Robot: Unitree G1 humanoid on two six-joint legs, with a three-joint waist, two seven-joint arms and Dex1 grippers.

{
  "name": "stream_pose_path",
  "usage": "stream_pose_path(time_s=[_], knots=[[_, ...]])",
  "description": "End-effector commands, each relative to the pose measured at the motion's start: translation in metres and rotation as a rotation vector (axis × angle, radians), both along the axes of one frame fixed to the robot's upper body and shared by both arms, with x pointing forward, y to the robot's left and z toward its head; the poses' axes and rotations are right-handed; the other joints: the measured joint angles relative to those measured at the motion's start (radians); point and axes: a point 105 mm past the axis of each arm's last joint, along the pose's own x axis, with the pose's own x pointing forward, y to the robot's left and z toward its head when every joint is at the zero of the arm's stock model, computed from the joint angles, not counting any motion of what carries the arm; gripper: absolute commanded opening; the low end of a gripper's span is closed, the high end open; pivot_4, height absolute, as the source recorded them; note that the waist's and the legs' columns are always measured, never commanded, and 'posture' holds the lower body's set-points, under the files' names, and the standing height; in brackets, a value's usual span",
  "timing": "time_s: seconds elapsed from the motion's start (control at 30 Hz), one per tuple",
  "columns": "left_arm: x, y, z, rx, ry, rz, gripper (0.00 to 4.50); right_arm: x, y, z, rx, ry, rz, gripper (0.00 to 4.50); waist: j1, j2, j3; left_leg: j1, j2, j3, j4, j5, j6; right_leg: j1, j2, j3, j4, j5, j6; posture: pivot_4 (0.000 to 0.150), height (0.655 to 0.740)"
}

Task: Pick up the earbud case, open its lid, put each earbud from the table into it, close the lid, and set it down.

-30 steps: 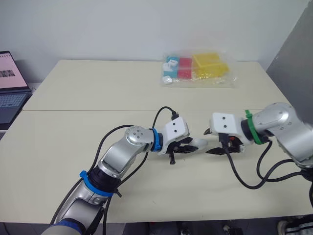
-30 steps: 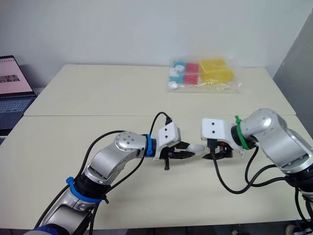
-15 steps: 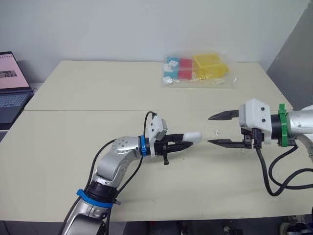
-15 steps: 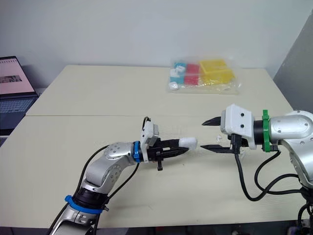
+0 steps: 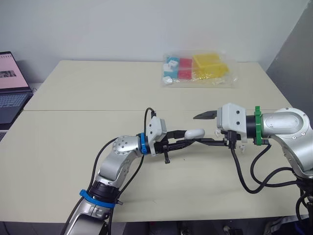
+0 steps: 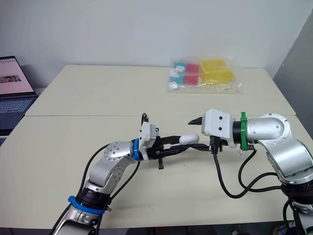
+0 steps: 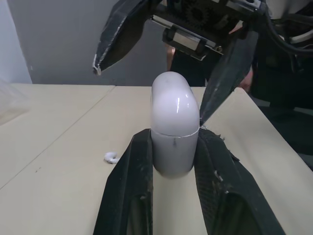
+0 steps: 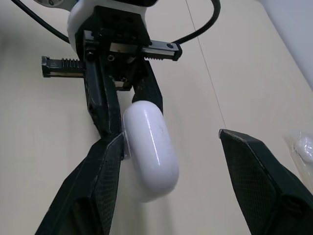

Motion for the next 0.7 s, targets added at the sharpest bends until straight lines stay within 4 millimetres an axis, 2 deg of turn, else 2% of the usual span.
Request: stream_pose_path(time_s=[0.03, 0.63, 0.7], knots=[[-0.009, -0.003, 0.005, 0.005, -0.085, -0.044, 0.79, 0.004, -0.002, 0.010, -0.025, -0.069, 0.005, 3.22, -0.001, 0.000, 0.000, 0.000, 0.000, 0.000, 0.000, 0.000, 0.000, 0.000, 0.000, 0.000, 0.000, 0.000, 0.000, 0.150, 0.7400], [-0.008, -0.001, -0.005, 0.075, -0.134, -0.067, 0.79, 0.008, -0.010, 0.030, -0.023, -0.090, -0.003, 3.22, 0.000, 0.000, 0.000, 0.000, 0.000, 0.000, 0.000, 0.000, 0.000, 0.000, 0.000, 0.000, 0.000, 0.000, 0.000, 0.150, 0.7400], [-0.005, -0.001, -0.005, 0.067, -0.120, -0.052, 0.79, 0.000, -0.010, 0.029, -0.019, -0.037, 0.023, 3.22, 0.000, 0.000, 0.000, 0.000, 0.000, 0.000, 0.000, 0.000, 0.000, 0.000, 0.000, 0.000, 0.000, 0.000, 0.000, 0.150, 0.7400]])
